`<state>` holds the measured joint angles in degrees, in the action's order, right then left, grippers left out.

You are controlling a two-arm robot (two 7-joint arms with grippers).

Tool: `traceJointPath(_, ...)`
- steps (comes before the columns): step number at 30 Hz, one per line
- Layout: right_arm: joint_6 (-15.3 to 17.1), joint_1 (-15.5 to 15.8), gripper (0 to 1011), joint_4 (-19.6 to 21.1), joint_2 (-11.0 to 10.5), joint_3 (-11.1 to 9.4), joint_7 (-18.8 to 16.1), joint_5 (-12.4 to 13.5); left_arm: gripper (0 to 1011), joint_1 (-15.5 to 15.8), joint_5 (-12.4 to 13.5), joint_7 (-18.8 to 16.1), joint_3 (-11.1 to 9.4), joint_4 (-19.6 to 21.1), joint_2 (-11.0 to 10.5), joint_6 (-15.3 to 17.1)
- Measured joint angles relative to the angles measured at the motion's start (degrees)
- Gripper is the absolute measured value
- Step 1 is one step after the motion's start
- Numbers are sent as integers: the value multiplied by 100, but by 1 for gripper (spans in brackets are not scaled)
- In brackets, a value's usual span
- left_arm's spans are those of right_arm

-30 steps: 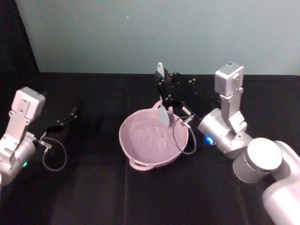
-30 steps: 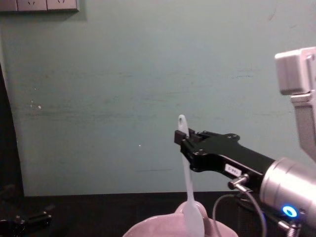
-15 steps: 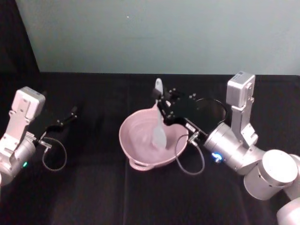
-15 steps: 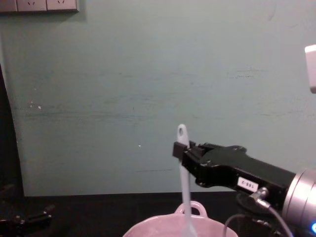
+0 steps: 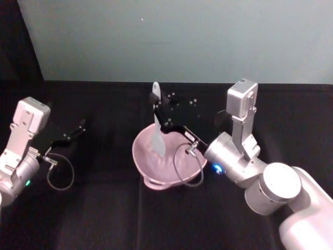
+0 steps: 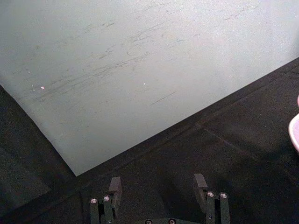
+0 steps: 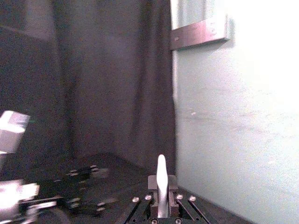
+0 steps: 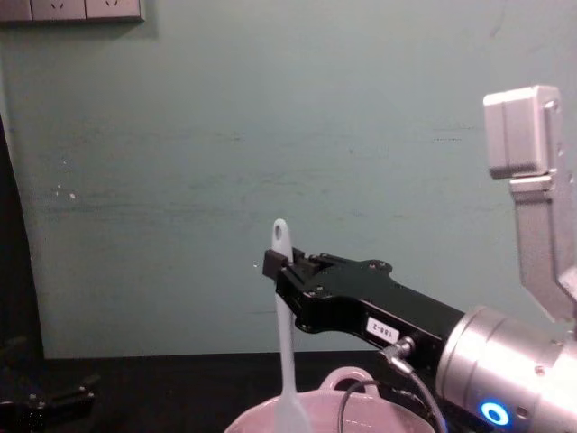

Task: Use the one hand to pick up the spoon and stir the clear water in the bowl.

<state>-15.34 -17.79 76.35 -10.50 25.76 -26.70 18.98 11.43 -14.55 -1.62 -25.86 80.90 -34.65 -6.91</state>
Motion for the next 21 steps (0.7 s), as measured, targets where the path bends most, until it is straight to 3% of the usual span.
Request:
traceJointPath(4, -334, -181, 134, -401, 214, -82, 502, -484, 1011, 0, 0, 0, 0, 0, 0, 0)
traceJointPath(9, -403, -258, 134, -584, 273, -217, 847, -816, 1011, 0, 0, 0, 0, 0, 0, 0)
traceJointPath(17, -264, -71, 134, -257, 87, -424, 904, -914, 1011, 0, 0, 0, 0, 0, 0, 0)
traceJointPath(21, -61, 174, 134, 122, -105, -533, 681, -802, 1011, 0, 0, 0, 0, 0, 0, 0)
